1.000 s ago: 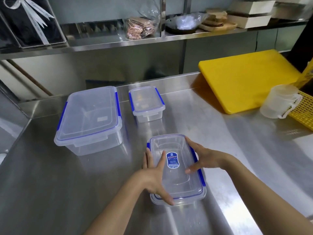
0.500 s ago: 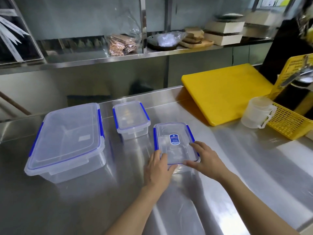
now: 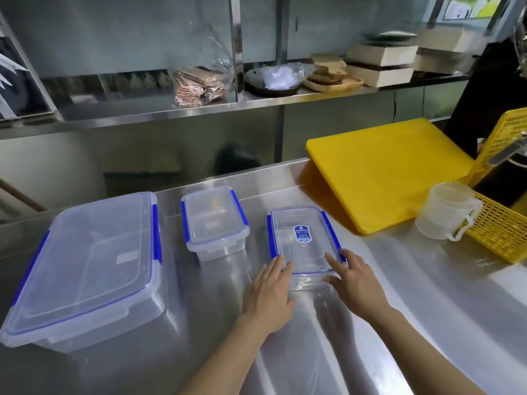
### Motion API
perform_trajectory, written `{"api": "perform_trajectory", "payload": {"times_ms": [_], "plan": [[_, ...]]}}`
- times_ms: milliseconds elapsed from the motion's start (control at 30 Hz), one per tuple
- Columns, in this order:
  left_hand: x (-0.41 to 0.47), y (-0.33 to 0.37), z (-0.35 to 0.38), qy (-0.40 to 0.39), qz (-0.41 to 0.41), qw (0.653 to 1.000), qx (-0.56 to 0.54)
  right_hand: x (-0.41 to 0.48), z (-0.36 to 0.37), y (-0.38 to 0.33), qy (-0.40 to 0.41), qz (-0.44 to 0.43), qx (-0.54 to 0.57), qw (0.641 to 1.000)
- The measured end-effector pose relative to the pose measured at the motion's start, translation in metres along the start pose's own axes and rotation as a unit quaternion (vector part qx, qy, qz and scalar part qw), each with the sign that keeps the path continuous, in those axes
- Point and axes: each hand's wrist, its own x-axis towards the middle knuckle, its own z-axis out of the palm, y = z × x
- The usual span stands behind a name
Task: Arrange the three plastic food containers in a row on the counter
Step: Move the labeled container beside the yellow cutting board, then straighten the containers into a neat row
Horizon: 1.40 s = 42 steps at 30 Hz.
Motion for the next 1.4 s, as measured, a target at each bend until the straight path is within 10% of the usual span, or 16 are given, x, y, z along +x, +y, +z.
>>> {"api": "perform_trajectory", "payload": {"times_ms": [1200, 1400], "plan": [[0.150, 0.005, 0.016, 0.030, -0.034, 0.999, 0.004, 0.158, 0.030, 0.071, 0.025, 0.028, 0.060, 0.997], [0.131, -0.027, -0.021, 0.319, -0.131, 0.937, -0.060, 0.158, 0.003, 0.032, 0.105, -0.015, 0.135, 0.985]]}}
